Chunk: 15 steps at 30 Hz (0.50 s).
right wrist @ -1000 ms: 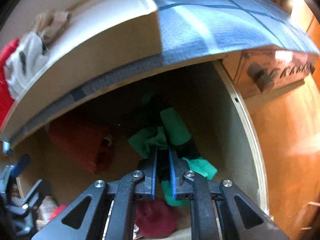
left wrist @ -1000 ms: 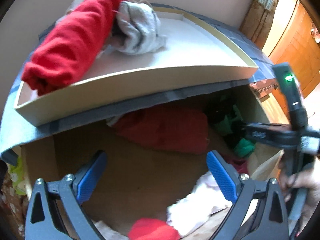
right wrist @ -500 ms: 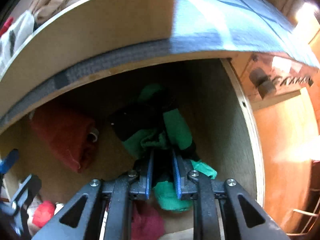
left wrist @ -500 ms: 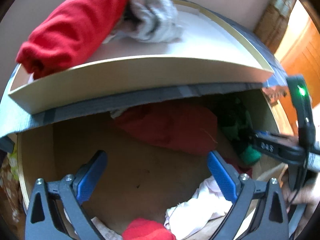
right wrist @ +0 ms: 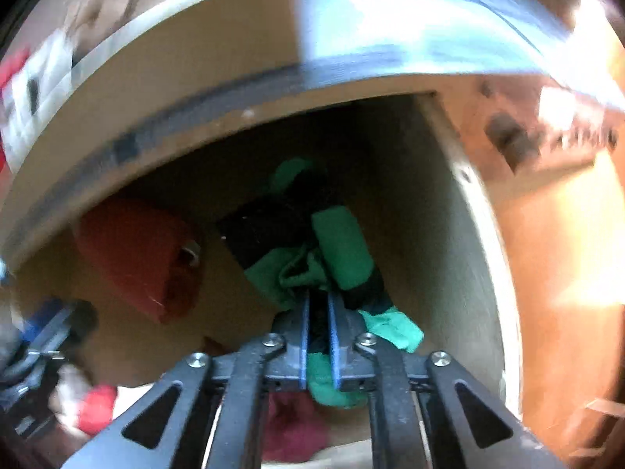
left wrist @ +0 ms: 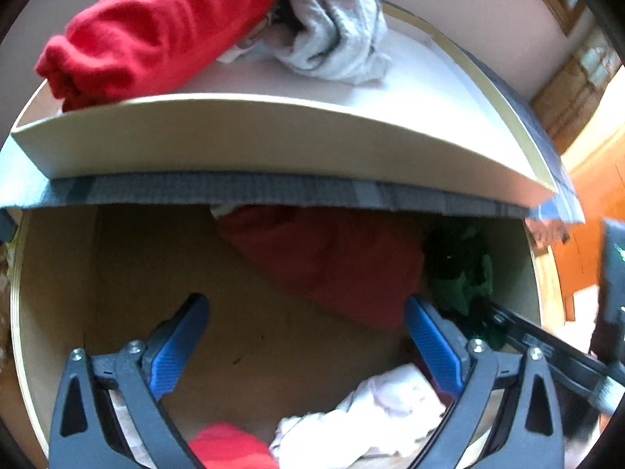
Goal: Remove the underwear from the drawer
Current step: 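Lift the green cloth up with the right tool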
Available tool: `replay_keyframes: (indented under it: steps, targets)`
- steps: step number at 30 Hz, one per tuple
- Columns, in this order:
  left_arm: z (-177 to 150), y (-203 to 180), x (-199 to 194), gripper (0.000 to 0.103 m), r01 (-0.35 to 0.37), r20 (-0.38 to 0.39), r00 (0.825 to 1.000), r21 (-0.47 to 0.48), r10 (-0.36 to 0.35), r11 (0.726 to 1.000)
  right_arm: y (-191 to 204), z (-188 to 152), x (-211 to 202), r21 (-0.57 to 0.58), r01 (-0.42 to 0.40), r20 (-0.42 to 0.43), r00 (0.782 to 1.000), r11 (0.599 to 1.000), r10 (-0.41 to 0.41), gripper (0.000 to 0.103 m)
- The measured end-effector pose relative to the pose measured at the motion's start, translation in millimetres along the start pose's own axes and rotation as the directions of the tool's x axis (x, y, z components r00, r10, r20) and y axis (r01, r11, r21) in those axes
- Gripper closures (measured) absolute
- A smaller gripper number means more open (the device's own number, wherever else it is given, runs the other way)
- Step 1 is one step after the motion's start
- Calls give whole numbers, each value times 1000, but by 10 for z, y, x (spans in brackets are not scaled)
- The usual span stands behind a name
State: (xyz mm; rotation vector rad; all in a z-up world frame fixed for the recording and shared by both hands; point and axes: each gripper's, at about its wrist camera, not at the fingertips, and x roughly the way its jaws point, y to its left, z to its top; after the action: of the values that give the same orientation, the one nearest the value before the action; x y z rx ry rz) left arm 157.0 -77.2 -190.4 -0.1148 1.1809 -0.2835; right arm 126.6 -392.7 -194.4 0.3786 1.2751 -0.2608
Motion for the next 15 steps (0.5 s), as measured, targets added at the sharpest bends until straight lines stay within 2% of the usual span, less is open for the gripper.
replay_keyframes:
  steps: [2,4,6,7,9,12,15]
  targets:
    - [-1,-21,56,2,-39,2,999,-44,39,998,-172,-25,-128,82,-82,42,996,993,79,97]
    - [4,-50,131,4,-45,-25,999,-90,43,995,-293,-68,-230,142,-162,87,985,976,151,98]
    - [11,-95,192,5,-53,-40,998,-129,48,990,-402,-113,-318,187,-257,138,962,948,234,101]
    - [7,-128,216,5,-65,-42,997,-139,60,988,-394,-121,-362,195,-277,151,956,941,250,101]
    - [19,-192,251,5,-95,-45,995,-138,90,986,-405,-137,-398,200,-288,189,949,937,252,101]
    - [44,-251,316,5,-111,-45,994,-183,104,977,-480,-113,-400,158,-216,215,960,964,180,101]
    - [76,-293,397,5,-114,-65,993,-243,101,963,-645,-130,-451,242,-246,237,953,939,189,100]
